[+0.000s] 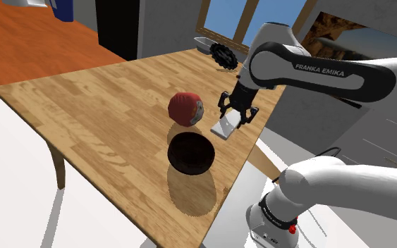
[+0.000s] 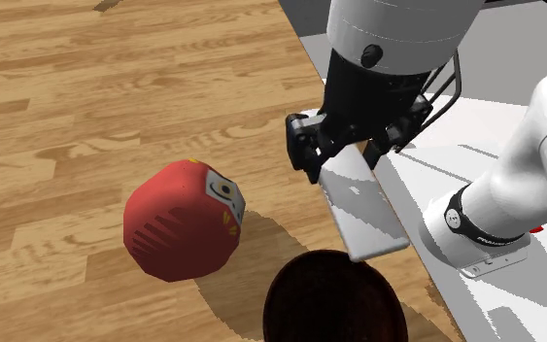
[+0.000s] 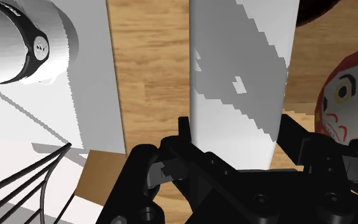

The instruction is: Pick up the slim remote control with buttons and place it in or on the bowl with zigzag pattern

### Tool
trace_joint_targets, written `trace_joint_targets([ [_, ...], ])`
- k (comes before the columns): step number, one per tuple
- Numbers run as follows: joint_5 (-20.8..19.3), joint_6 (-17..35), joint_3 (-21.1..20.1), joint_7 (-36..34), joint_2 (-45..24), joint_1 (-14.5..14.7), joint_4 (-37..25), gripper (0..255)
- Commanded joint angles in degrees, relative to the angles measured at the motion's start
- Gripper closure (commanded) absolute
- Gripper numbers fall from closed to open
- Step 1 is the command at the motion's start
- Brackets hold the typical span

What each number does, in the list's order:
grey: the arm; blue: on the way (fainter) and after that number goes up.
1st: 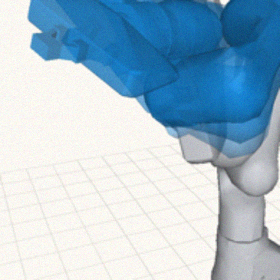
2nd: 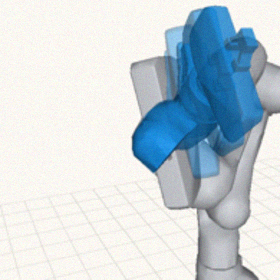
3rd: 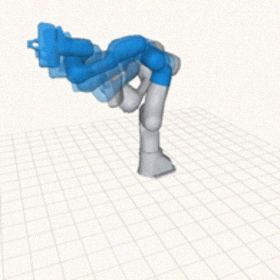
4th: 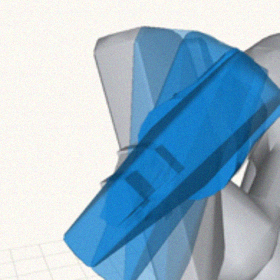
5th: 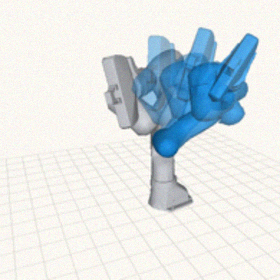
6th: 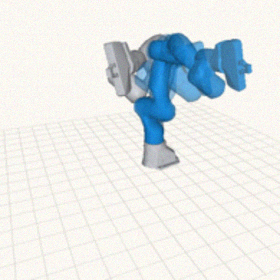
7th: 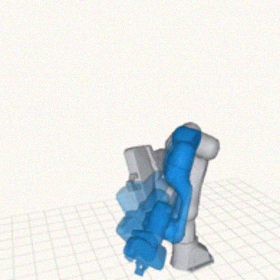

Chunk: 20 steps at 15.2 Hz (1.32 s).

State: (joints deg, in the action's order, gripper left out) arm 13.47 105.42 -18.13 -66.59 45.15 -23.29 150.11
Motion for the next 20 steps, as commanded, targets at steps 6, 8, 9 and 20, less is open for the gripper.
trace_joint_targets([
  [6,5.6,-0.2,-9.0,-10.0,-2.5,3.9,-4.1,255],
  [8,6.9,0.1,-11.7,-13.0,-3.9,4.6,-5.8,255],
  [9,7.4,0.3,-13.1,-14.4,-4.7,4.9,-6.8,255],
  [20,10.0,8.1,-18.9,-17.5,-8.6,5.4,-3.7,255],
])
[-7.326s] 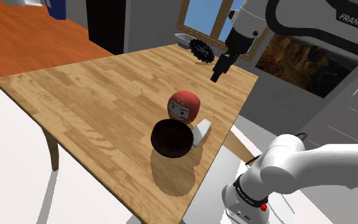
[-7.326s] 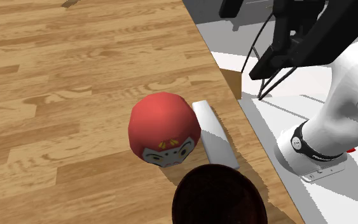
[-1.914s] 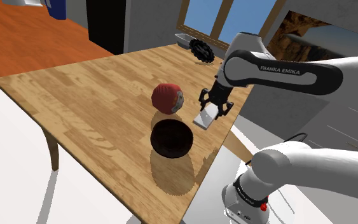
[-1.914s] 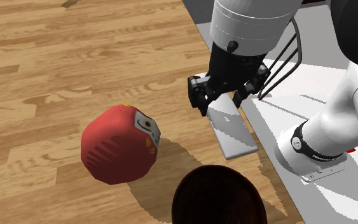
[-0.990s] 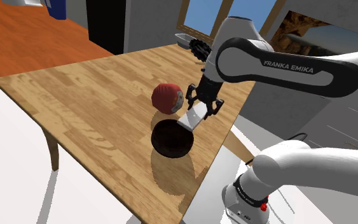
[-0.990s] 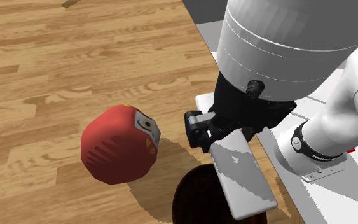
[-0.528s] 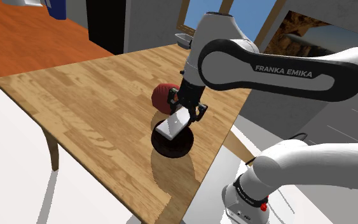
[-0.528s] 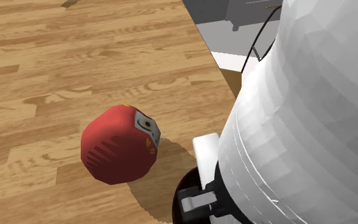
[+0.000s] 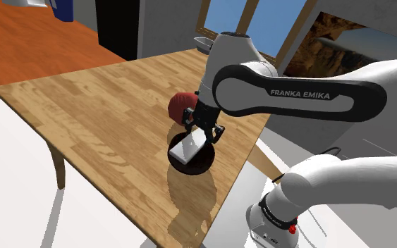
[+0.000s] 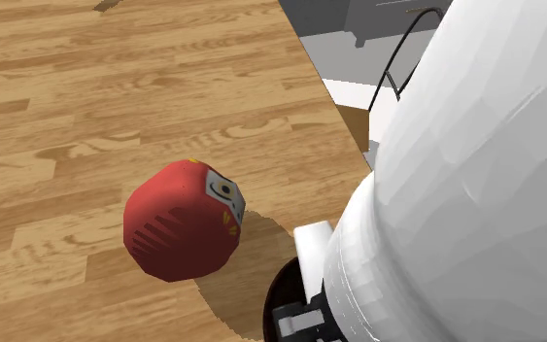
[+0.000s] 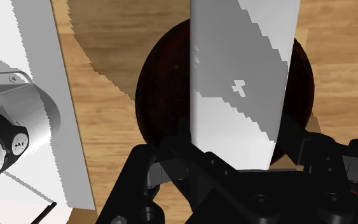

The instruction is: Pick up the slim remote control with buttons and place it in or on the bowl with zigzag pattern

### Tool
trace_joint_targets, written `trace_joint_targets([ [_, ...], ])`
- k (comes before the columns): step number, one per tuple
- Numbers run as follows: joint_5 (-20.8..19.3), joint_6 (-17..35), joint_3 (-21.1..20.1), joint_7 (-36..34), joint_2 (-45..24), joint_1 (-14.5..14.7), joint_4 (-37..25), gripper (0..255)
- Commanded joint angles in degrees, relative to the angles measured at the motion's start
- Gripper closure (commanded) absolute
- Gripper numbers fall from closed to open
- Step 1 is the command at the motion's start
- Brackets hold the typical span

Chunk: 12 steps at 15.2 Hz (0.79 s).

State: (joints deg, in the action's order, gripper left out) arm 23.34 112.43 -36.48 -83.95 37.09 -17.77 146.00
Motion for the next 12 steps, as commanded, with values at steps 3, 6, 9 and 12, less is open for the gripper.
trace_joint_targets([
  [3,0.7,3.7,-1.5,-0.1,-1.6,-0.1,2.1,255],
  [6,1.0,5.3,-2.1,-0.1,-2.2,-0.1,2.9,255],
  [9,1.0,5.3,-2.1,-0.1,-2.2,-0.1,2.9,255],
  [12,1.0,5.3,-2.1,-0.1,-2.2,-0.1,2.9,255],
])
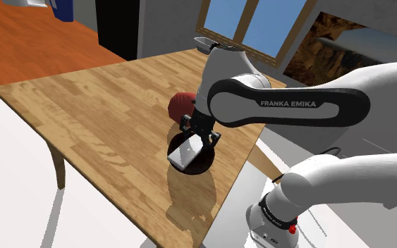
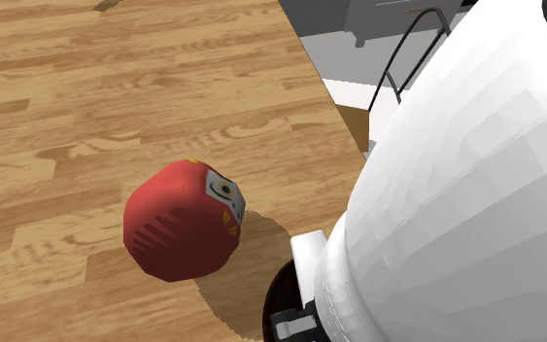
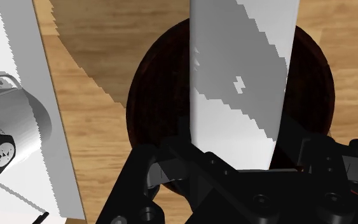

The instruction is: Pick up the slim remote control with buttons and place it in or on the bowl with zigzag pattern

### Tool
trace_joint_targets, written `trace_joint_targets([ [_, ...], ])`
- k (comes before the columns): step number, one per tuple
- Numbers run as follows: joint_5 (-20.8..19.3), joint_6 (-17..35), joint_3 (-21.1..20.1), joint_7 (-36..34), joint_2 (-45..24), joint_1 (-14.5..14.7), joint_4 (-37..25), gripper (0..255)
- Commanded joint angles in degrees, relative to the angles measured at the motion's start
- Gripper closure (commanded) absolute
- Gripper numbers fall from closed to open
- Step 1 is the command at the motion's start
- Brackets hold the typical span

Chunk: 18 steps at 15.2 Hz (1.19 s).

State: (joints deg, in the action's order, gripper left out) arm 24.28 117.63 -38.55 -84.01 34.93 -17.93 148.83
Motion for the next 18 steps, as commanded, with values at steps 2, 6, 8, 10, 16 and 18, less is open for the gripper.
trace_joint_targets([
  [2,0.0,0.1,-0.1,0.0,-0.1,0.0,0.1,0],
  [6,0.0,0.1,0.0,0.0,-0.1,0.0,0.1,0],
  [8,-0.8,-4.3,1.6,0.0,1.6,0.0,-2.6,0],
  [10,-1.7,-8.1,3.0,-0.1,2.7,0.0,-5.2,0],
  [16,-1.7,-8.1,3.0,-0.1,2.7,0.0,-5.2,0],
  [18,-1.7,-8.0,3.0,-0.1,2.7,0.0,-5.2,0],
])
